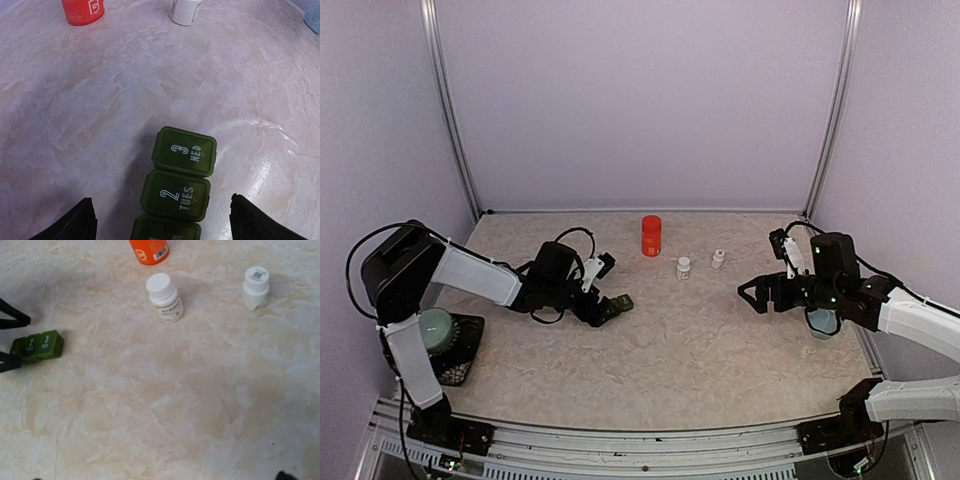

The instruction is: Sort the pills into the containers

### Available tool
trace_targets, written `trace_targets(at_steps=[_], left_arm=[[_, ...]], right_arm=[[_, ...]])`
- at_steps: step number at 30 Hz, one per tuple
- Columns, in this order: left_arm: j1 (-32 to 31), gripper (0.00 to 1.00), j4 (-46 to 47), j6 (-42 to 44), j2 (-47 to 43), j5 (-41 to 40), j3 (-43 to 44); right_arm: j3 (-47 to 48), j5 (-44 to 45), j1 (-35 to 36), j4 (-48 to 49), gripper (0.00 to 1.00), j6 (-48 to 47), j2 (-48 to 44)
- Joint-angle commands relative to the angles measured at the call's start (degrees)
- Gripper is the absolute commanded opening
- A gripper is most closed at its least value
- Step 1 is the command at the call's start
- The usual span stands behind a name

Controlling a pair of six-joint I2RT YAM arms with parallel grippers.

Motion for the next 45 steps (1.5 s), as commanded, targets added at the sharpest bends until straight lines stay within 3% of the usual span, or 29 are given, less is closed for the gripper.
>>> trace_targets(at_steps=[1, 9, 25, 33, 45], left_arm=[[0.6, 0.88, -0.2, 2.4, 0.2, 2.0, 0.8], [0.7, 0.84, -0.2, 3.2, 1.8, 1.9, 0.3], [1.5, 0.68, 0.0, 3.2, 3.5, 2.7, 0.0], [1.5, 0.58, -0.1, 3.5, 3.8, 6.2, 0.0], [1.5, 0.33, -0.5, 3.1, 3.2, 6.9, -0.1]], right_arm=[[-0.8, -0.7, 0.9, 1.3, 1.0, 0.7, -0.5], [-0.7, -0.8, 1.1, 1.7, 1.0, 1.0, 0.1], [-0.4, -0.9, 1.5, 2.1, 1.0, 1.3, 1.1], [-0.1, -1.0, 1.7, 2.0, 1.0, 1.3, 1.2], [0.9, -1.2, 1.9, 1.9, 1.0, 1.0, 2.0]])
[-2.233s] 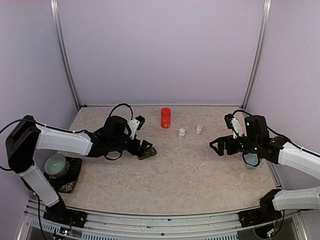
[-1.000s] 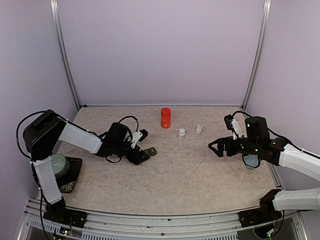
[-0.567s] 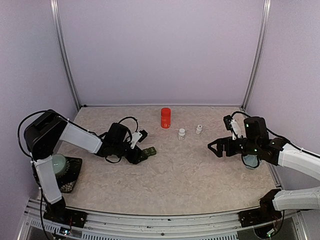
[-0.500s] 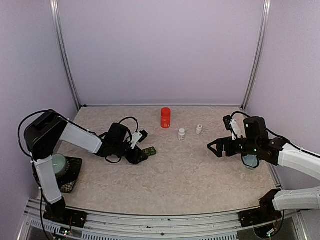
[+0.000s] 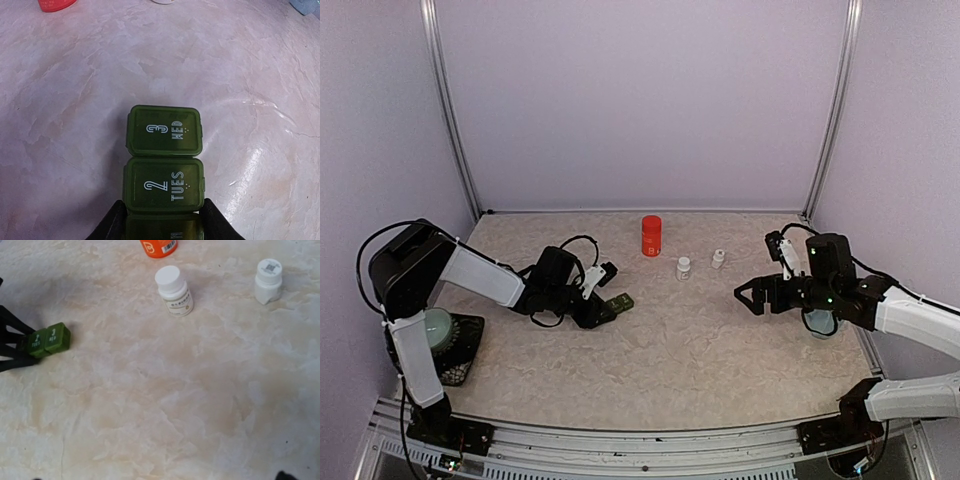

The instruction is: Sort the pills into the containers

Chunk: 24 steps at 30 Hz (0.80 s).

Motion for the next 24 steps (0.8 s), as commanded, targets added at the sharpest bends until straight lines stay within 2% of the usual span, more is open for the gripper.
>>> trace_targets(at_steps=[1, 9, 24], left_arm=[[0.4, 0.32, -0.3, -0.1, 0.1, 1.0, -0.1], [-1.2, 0.33, 1.1, -1.3, -2.8, 0.3, -0.9], [-13.3, 0.33, 1.9, -0.2, -9.6, -6.3, 0.2]], right_arm=[[1.1, -0.6, 0.8, 1.0, 1.0, -0.1, 0.7], [2.3, -3.2, 1.2, 1.7, 1.0, 0.5, 2.5], [0.5, -19.2, 1.7, 10.6, 1.0, 9.3, 5.3]])
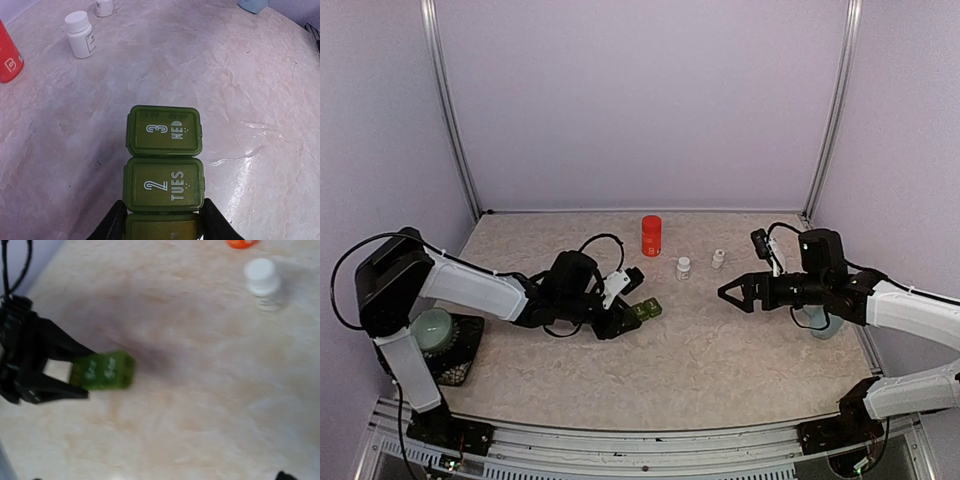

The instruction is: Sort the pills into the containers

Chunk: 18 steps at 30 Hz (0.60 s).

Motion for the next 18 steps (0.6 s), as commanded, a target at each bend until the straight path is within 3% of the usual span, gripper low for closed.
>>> trace_targets(at_steps=[1, 12, 18], left_arm=[[-2.9, 0.33, 1.7, 0.8, -3.7, -2.5, 0.8], [-10.7, 0.34, 0.2, 2.7, -8.4, -6.4, 2.9], [-13.5, 0.34, -0.1, 1.5, -8.2, -9.4, 5.2]], right_arm=[[-1.1, -7.2, 0.9, 5.9, 1.0, 5.1, 0.5], [-4.9, -14.3, 1.8, 14.8, 1.0, 12.9, 3.2], [-6.8, -12.6, 4.4, 21.0, 1.0, 18.1, 4.6]])
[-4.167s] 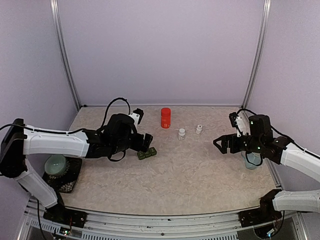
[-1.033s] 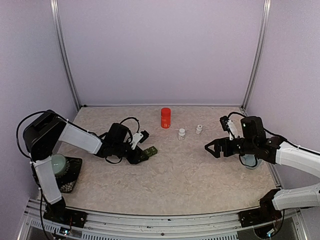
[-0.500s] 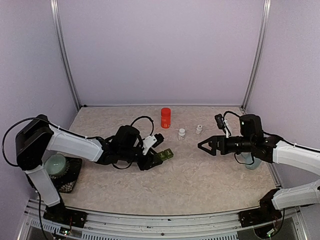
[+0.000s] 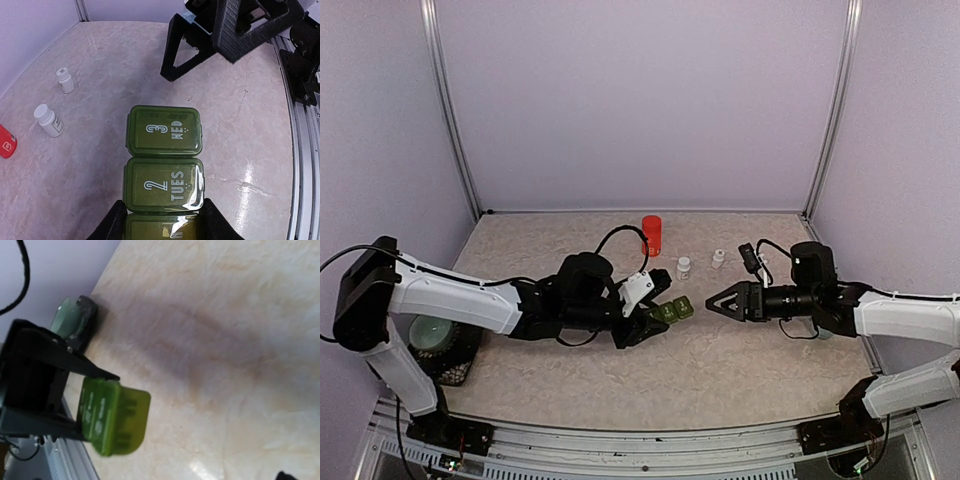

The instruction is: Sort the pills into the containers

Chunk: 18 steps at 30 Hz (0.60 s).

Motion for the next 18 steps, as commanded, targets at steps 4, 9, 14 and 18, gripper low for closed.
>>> trace_targets(at_steps=[4, 9, 14, 18], left_arm=[[-2.8, 0.34, -0.1, -1.1, 0.6, -3.9, 4.6], [-4.4, 0.34, -0.4, -1.8, 2.5, -6.5, 6.2], [-4.9, 0.34, 0.2, -3.2, 3.4, -7.1, 6.9], [-5.1, 0.34, 0.1, -4.8, 3.5, -7.8, 7.4]], right_arm=[[-2.7, 1.6, 4.5, 13.5, 1.0, 8.7, 1.9], [-3.2, 3.3, 7.1, 20.5, 1.0, 13.6, 4.4], [-4.0, 5.8, 9.8, 28.6, 1.0, 17.7, 6.9], [-4.5, 10.5, 11.1, 31.1, 0.99, 19.2, 7.6]])
